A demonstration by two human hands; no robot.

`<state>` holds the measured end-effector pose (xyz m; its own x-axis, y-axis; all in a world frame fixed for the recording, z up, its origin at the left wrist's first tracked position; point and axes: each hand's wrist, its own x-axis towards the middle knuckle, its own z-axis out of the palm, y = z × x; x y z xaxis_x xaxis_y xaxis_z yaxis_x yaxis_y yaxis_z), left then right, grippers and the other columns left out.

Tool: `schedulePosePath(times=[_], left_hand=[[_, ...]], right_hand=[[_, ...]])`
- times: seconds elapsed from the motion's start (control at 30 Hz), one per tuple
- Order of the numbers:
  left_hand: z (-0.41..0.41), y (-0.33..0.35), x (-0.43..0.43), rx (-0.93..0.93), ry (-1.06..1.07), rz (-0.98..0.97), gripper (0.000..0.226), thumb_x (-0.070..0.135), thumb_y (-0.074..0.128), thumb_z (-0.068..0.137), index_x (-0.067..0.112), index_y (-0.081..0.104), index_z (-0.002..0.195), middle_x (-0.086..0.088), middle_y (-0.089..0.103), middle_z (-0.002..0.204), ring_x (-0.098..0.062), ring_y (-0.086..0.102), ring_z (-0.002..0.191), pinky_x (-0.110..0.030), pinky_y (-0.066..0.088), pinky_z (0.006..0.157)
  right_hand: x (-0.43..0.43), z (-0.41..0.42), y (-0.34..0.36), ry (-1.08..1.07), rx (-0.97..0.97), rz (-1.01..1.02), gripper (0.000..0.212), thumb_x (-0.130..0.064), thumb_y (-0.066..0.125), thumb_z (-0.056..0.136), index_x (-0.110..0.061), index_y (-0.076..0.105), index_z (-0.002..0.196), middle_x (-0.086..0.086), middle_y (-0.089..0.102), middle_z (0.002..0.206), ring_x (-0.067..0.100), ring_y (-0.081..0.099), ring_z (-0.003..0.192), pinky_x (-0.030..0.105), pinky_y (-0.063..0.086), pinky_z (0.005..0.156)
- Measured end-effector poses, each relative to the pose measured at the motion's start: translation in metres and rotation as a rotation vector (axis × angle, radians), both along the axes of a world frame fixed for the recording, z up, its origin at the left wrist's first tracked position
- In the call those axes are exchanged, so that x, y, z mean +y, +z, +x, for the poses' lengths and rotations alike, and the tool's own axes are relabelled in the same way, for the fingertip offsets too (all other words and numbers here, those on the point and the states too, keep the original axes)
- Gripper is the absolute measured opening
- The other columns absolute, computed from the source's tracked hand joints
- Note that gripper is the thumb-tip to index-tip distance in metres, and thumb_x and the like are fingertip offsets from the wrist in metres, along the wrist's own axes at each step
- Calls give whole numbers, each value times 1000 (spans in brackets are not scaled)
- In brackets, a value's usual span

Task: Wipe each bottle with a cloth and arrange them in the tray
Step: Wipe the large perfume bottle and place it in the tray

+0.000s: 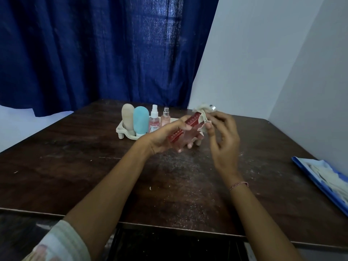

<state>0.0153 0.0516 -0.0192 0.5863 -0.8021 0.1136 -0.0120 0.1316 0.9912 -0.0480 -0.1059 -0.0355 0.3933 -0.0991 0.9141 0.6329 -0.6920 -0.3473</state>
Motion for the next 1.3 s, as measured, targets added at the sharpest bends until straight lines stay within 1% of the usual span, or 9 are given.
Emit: schedulePosePath(times=[0.17, 0.27, 0.4, 0.57, 0.67, 0.77, 0.93, 1.13, 1.3], left_hand=[[3, -1, -1, -128, 63, 72, 67, 31, 67, 65, 29, 42, 127, -15, 59, 106, -14, 55, 75, -23, 44, 57], [1, -1, -4, -263, 125, 178, 65, 30, 70, 65, 40, 42, 123, -2, 60, 114, -15, 57, 95, -27, 47, 78], [1, -3, -6, -450, 217, 286, 66, 40, 73, 62, 49, 38, 117, -4, 47, 130, -22, 49, 119, -39, 48, 97], [3, -8, -6, -762, 362, 382, 77, 40, 75, 63, 36, 33, 128, 2, 47, 127, -16, 49, 116, -35, 50, 95], [2, -8, -5, -1001, 472, 481, 84, 40, 78, 65, 34, 31, 134, 6, 46, 131, -9, 44, 107, -25, 45, 85], [2, -7, -4, -1183, 535, 499, 84, 39, 79, 65, 30, 34, 135, 5, 47, 128, -7, 42, 100, -19, 35, 75], [7, -7, -4, -1357, 631, 607, 90, 48, 77, 66, 26, 32, 140, 1, 42, 138, -17, 44, 120, -27, 36, 88], [7, -7, -5, -1511, 716, 647, 87, 50, 76, 67, 28, 34, 140, -1, 46, 137, -20, 49, 118, -32, 46, 88], [6, -6, -5, -1749, 691, 691, 90, 42, 82, 61, 25, 34, 136, -9, 51, 131, -25, 52, 110, -39, 46, 85]], right_hand=[[-10, 4, 0, -146, -46, -47, 23, -6, 58, 90, -3, 65, 112, 12, 51, 110, 17, 45, 104, 17, 40, 90], [-13, 5, 1, -177, -57, -11, 26, -6, 56, 91, -5, 63, 116, 13, 47, 110, 18, 46, 104, 20, 42, 90], [-15, 4, -1, -198, -3, -89, 25, -8, 56, 92, -6, 63, 116, 13, 45, 112, 15, 42, 103, 14, 38, 90], [-21, 6, -1, -216, 77, -180, 31, 6, 57, 86, -3, 64, 115, 15, 44, 114, 7, 35, 105, 7, 34, 93], [-20, 7, -2, -268, 87, -146, 31, 4, 56, 87, -3, 62, 117, 15, 45, 113, 4, 33, 105, 10, 37, 94], [-17, 8, -5, -303, 104, -281, 30, -5, 53, 86, -3, 65, 114, 16, 50, 115, 12, 34, 106, 16, 37, 89], [-13, 10, -8, -366, 141, -306, 38, -19, 41, 90, -8, 61, 121, 10, 54, 126, 21, 35, 116, 38, 39, 98], [-14, 11, -8, -257, 257, -170, 42, -8, 43, 96, -11, 44, 138, 6, 41, 143, 19, 32, 134, 29, 28, 110], [-15, 14, -12, -289, 243, -217, 32, -24, 38, 97, -2, 58, 109, 8, 50, 115, 14, 41, 105, 20, 40, 87]])
